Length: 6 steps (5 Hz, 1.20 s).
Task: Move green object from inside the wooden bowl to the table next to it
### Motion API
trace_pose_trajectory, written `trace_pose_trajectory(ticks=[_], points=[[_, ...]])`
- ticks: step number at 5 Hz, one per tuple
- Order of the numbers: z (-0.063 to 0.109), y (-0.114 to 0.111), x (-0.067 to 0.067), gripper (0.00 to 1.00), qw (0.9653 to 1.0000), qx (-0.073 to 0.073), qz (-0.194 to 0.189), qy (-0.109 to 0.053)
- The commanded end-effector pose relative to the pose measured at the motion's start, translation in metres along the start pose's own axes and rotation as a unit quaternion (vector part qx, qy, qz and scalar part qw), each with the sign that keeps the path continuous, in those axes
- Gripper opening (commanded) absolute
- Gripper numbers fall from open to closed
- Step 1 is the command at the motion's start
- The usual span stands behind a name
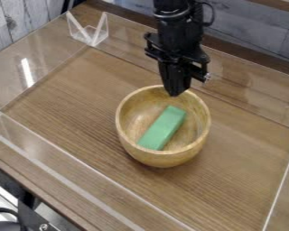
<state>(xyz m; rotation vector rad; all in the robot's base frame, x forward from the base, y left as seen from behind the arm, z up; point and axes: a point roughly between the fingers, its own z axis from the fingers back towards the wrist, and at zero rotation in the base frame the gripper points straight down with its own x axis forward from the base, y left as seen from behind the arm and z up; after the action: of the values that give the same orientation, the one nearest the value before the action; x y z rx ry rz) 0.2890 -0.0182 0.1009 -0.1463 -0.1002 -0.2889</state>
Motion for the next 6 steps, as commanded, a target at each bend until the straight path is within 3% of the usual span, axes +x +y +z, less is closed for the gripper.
trace_pose_trajectory(ticks=[1, 2, 3, 4, 5, 6], points=[[0.004, 0.002, 0.004, 1.00, 1.0000, 0.003, -0.003, -0.007], [-0.001, 0.005, 0.003, 1.00, 1.0000, 0.002, 0.001, 0.001], [0.002, 0.008, -0.005, 0.00, 1.0000, 0.002, 0.001, 0.003], [0.004, 0.011, -0.013, 0.00, 1.0000, 0.002, 0.000, 0.006], [0.004, 0.007, -0.012, 0.00, 0.9999, 0.001, -0.008, 0.008], [-0.004, 0.002, -0.012, 1.00, 0.9997, -0.001, -0.020, 0.016]])
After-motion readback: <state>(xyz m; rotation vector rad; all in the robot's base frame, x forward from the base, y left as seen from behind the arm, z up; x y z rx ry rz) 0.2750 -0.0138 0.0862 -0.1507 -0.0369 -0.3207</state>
